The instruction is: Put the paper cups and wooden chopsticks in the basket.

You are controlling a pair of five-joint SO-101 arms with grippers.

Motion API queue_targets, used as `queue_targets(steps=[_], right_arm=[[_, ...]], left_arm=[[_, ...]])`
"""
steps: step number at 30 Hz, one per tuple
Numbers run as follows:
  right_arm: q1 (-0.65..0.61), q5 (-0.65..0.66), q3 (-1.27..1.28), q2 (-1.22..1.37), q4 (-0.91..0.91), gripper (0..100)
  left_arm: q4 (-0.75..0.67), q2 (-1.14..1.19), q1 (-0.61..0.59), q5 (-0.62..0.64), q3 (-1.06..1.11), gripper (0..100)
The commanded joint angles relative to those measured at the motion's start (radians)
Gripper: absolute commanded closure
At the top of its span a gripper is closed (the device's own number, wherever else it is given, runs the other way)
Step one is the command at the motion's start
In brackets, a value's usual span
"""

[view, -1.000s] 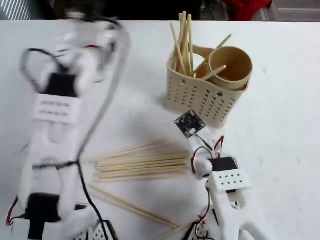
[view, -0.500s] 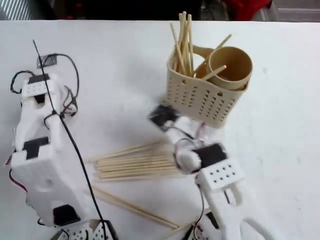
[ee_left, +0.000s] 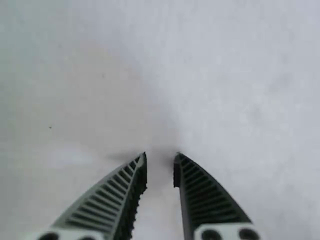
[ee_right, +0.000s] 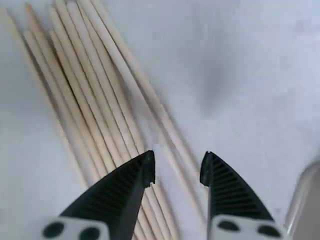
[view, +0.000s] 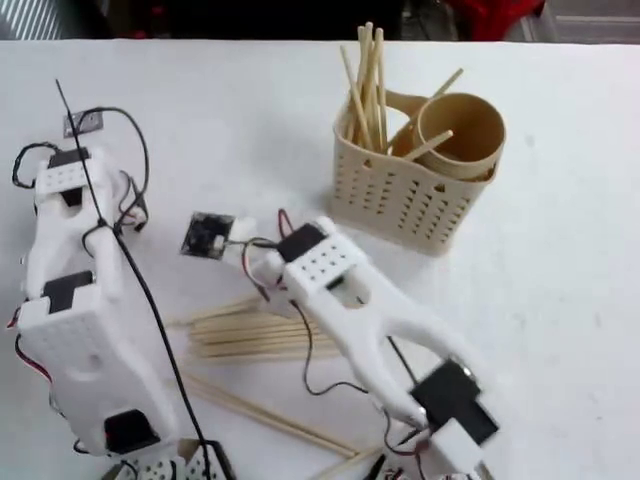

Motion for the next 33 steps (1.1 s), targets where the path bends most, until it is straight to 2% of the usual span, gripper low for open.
queue_targets(steps=[1, 6, 17, 22, 27, 33], right_arm=[[-0.008, 0.069, 0.060, 0.012, -0.153, 83.5], [0.008, 0.100, 0.160, 0.022, -0.282, 83.5], [0.048, 0.114, 0.161, 0.065, -0.282, 84.1], [0.048, 0.110, 0.101, 0.108, -0.220, 93.2], [0.058, 0.012, 0.097, 0.110, -0.213, 98.4], [0.105, -0.072, 0.097, 0.035, -0.176, 98.2]], left_arm=[[-0.012, -0.004, -0.005, 0.009, -0.037, 89], [-0.014, -0.002, -0.001, 0.008, -0.041, 89], [-0.014, -0.002, -0.001, 0.009, -0.041, 89], [-0.014, -0.002, -0.001, 0.009, -0.040, 89], [-0.015, -0.001, -0.001, 0.009, -0.043, 89], [-0.015, -0.001, -0.002, 0.009, -0.043, 89]])
